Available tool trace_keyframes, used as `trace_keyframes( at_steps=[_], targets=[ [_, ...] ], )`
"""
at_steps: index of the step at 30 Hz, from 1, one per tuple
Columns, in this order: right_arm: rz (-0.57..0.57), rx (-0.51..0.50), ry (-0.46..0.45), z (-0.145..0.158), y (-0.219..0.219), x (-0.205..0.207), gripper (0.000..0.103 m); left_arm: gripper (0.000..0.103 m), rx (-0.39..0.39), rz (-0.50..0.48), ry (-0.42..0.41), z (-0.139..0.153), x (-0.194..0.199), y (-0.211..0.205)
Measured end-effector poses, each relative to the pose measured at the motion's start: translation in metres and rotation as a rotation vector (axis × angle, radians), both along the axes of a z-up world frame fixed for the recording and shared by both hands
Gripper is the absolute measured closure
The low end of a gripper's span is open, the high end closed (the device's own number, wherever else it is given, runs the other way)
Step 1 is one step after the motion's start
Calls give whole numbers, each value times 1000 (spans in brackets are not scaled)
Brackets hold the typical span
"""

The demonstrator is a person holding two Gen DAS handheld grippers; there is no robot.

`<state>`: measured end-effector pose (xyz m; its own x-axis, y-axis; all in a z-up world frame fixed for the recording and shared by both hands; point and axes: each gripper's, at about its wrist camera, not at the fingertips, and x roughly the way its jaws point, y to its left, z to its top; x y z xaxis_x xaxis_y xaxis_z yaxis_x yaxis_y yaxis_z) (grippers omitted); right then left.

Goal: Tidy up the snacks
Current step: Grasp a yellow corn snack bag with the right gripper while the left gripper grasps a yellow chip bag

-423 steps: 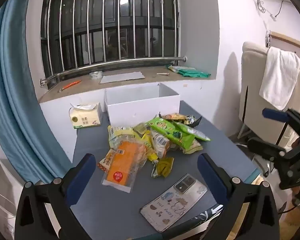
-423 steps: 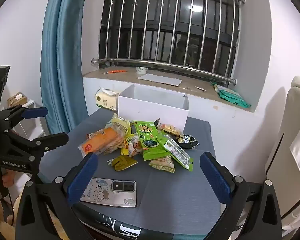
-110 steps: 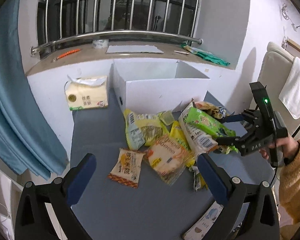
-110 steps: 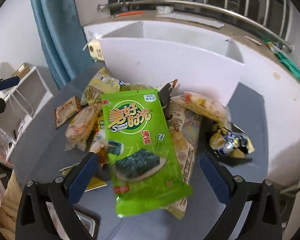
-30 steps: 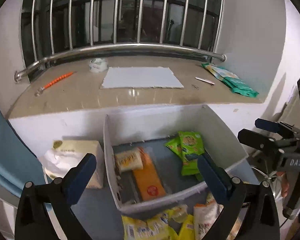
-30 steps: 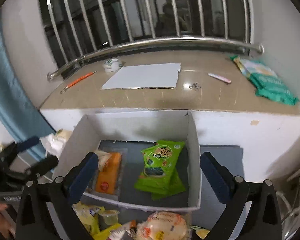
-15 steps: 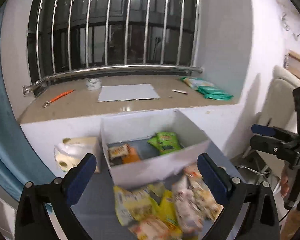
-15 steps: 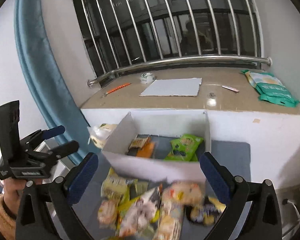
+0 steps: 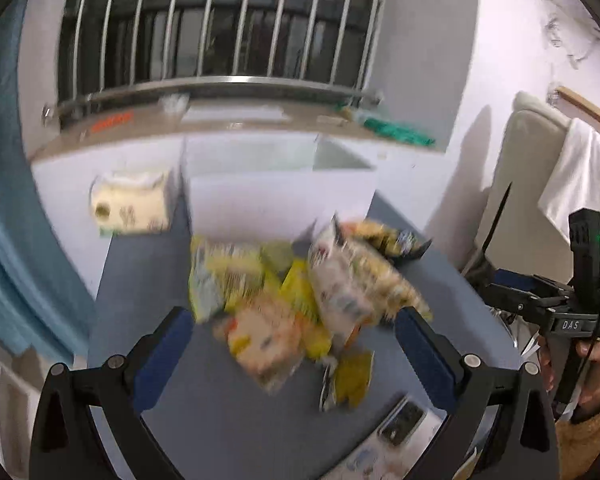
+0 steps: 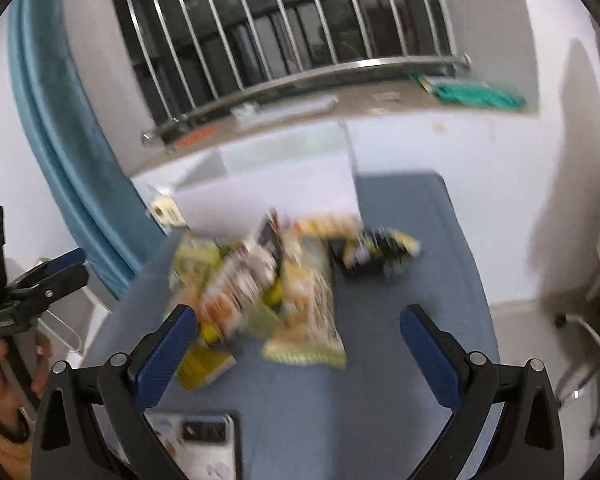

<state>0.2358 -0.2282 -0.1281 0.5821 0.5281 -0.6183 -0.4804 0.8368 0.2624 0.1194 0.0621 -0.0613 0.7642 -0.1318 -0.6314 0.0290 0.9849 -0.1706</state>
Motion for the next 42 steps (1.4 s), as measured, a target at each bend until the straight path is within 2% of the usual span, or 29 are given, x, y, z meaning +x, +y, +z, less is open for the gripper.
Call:
trace_keyframes(
  at_steps=[3,6,8,10,12,14,18,21,28,29,32,33,34,37,42],
  targets=[
    [-1,-12,36,-15,2,3,0,0,-72,-14,-10,-4,-7,6],
    [-14,-30,42,-18,9,9,0,0,-63,10,-30,-2,-13,11],
    [6,9,60,-18,14,16,0,0,-57,19,-35,-1,-13,13],
    [25,94,110,-19,17,30,0,0,-71,23,-41,-1,-14,16],
    [17,195,176,-21,22,50,0,0,-94,18,-42,-1,-14,19],
    [-15,246,236,-24,32,72,0,0,-94,18,-45,-1,-15,20],
    [-64,274,265,-29,50,115,0,0,-75,26,-44,-2,-17,25],
    [-114,311,351,-43,55,143,4,0,-83,38,-45,-3,-17,31],
    [-183,394,406,-57,59,173,6,0,-112,56,-35,-8,-17,42],
    [-193,409,416,-59,59,176,9,0,-110,56,-37,-8,-18,41],
    [-245,434,475,-72,57,187,34,0,-101,57,-38,-7,-19,40],
    [-251,451,503,-78,56,190,57,0,-97,56,-39,-6,-19,41],
    [-253,472,525,-83,54,191,68,0,-94,55,-40,-6,-19,41],
    [-242,504,496,-83,46,184,73,0,-82,61,-34,-8,-18,44],
    [-195,547,437,-64,32,160,80,0,-76,71,0,-17,-4,51]
  ],
)
